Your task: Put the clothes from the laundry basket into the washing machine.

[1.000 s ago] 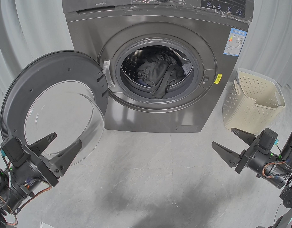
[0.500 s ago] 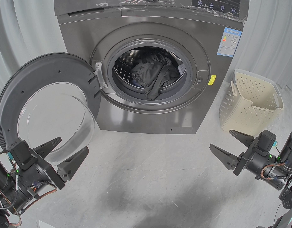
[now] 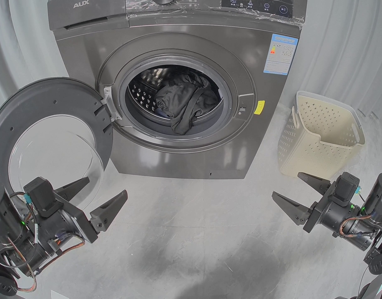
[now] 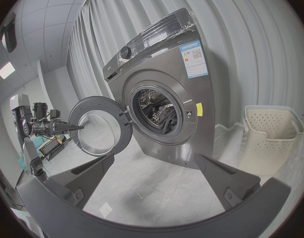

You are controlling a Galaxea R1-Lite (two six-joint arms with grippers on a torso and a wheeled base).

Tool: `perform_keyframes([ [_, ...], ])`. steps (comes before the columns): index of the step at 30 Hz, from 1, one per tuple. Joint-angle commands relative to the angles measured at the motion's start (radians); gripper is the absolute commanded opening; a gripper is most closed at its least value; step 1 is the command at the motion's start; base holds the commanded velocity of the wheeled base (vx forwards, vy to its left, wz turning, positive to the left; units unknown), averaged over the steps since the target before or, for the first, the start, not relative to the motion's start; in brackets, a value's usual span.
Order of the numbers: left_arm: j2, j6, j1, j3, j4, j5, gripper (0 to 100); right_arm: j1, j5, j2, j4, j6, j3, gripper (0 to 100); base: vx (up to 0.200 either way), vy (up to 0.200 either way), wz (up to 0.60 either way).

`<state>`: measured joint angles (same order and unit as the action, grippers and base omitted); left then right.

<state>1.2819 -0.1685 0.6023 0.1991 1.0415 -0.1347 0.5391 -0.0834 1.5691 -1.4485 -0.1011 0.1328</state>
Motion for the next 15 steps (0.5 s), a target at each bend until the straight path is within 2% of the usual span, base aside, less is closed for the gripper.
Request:
perform_keyframes([
  [1,0.076,0.000,-0.001,0.032,0.005,0.000,100,0.013,0.001,0.008,0.000,0.000,-0.001,100,0.200,0.000,0.00],
  [11,0.226,-0.002,-0.003,0.092,0.055,0.003,100,0.013,0.001,0.022,-0.007,0.000,-0.001,100,0.200,0.000,0.00],
  [15,0.327,-0.006,-0.003,0.108,0.135,0.004,100,0.021,0.001,0.023,-0.006,0.000,-0.001,100,0.200,0.000,0.00],
])
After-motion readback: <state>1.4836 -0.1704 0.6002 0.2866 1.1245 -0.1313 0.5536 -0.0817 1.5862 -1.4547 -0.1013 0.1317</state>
